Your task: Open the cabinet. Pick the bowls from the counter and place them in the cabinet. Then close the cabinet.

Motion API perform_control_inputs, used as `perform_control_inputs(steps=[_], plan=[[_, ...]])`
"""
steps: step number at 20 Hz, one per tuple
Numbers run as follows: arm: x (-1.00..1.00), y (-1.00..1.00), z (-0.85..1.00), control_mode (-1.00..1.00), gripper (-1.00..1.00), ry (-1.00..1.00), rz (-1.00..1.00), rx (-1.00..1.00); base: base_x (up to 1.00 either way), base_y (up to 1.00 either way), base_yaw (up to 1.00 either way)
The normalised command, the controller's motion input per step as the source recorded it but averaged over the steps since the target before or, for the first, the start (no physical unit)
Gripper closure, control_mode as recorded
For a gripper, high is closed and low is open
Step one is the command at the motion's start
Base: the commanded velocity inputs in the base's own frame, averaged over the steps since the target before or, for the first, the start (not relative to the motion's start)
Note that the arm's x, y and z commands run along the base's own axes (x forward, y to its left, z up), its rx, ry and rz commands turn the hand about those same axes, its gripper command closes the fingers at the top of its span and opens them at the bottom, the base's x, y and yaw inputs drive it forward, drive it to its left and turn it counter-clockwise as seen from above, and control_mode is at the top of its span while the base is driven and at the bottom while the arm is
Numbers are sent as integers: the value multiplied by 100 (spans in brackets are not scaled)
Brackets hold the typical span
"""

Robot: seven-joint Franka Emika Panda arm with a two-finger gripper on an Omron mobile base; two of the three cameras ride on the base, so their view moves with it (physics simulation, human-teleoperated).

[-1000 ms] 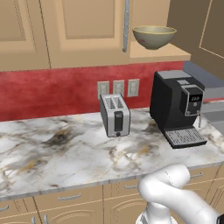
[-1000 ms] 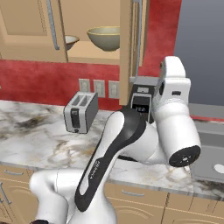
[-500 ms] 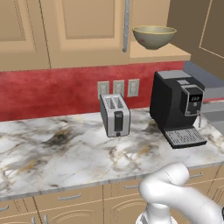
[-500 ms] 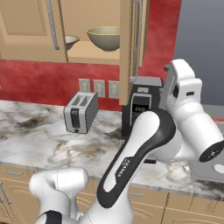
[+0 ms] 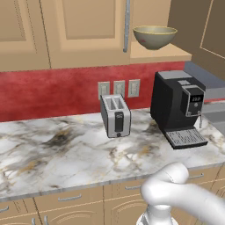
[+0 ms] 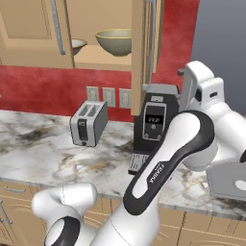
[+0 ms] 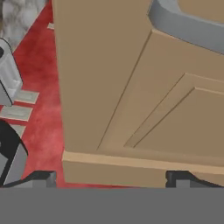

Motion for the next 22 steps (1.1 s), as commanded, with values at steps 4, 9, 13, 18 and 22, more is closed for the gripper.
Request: perform_control_inputs(steps=[4, 9, 13, 18, 22], plan=[[13, 0, 0, -100, -100, 0, 10, -12, 0, 0, 0], [6, 0, 0, -100, -100, 0, 7, -12, 0, 0, 0], [0, 16, -2, -100, -100, 0, 5, -12, 0, 0, 0], [0, 35, -2, -100, -100, 0, 5, -10, 0, 0, 0], [0, 42, 0, -100, -100, 0, 4, -6, 0, 0, 0]])
